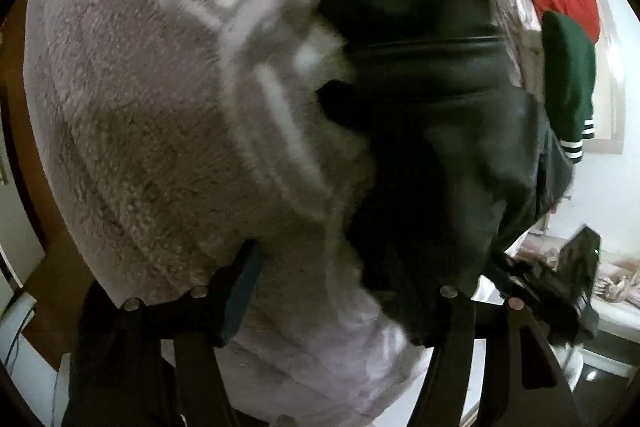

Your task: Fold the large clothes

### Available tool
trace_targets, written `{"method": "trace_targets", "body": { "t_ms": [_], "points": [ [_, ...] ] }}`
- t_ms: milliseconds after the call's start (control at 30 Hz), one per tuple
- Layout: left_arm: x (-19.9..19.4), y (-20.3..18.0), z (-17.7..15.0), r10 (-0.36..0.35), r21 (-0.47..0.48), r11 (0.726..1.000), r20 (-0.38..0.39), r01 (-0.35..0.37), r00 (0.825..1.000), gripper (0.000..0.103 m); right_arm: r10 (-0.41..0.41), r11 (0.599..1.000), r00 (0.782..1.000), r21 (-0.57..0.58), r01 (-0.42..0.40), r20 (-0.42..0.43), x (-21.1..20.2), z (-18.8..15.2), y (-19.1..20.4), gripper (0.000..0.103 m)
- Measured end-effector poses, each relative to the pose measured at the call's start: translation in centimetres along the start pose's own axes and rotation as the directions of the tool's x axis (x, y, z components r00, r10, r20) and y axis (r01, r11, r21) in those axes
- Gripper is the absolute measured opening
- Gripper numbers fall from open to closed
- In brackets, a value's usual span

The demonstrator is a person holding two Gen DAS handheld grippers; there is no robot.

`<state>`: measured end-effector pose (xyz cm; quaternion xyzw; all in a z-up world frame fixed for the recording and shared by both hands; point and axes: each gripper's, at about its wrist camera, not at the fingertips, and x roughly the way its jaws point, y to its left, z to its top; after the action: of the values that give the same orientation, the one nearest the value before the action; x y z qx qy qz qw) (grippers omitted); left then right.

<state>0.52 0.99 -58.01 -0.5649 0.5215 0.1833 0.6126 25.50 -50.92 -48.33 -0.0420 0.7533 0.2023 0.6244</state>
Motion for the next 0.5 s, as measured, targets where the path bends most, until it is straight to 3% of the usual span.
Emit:
{"method": "trace_targets", "body": {
  "t_ms": [133,167,233,267,300,367,467,500],
  "points": [
    [0.6,-1.3,0.0,0.014,0.028,1.0,0.006,-0.014,1.0,0.062,-0.054,0.999,0.998,0.008,0.054,0.009,0.2,0.0,1.0,0.049],
    [0.7,-1.8,0.0,0.007,0.029,1.0,0.004,-0.007,1.0,0.062,-0.034,0.999,0.999,0.006,0.034,0.004,-0.2,-0.1,0.8,0.049],
    [0.6,-2.4,0.1,-0.015,0.031,0.999,0.007,0.015,1.0,0.062,0.123,0.992,0.992,0.005,-0.123,-0.003,-2.5,-0.8,-0.3,0.062],
    [0.4,-2.5,0.0,-0.027,0.036,0.999,0.014,0.026,1.0,0.062,0.22,0.975,0.976,0.013,-0.22,0.009,-4.0,-1.5,-1.5,0.066],
    [0.3,-2.6,0.0,-0.039,0.04,0.998,0.026,0.038,0.999,0.062,0.262,0.965,0.965,0.03,-0.262,0.013,-4.7,-1.9,-2.3,0.073],
    [0.5,-2.5,-0.1,-0.058,0.035,0.998,0.032,0.057,0.998,0.073,0.359,0.923,0.932,0.128,-0.363,0.056,-5.6,-3.7,-6.1,0.085],
    [0.6,-0.4,-0.5,-0.119,-0.011,0.993,0.027,0.119,0.993,0.078,0.462,0.866,0.886,0.191,-0.461,0.042,-1.9,-5.1,-9.1,0.086],
    [0.8,-0.3,-0.5,-0.132,-0.02,0.991,0.028,0.133,0.991,0.08,0.548,0.815,0.837,0.218,-0.537,0.017,0.7,-5.2,-9.6,0.086]
  ]
}}
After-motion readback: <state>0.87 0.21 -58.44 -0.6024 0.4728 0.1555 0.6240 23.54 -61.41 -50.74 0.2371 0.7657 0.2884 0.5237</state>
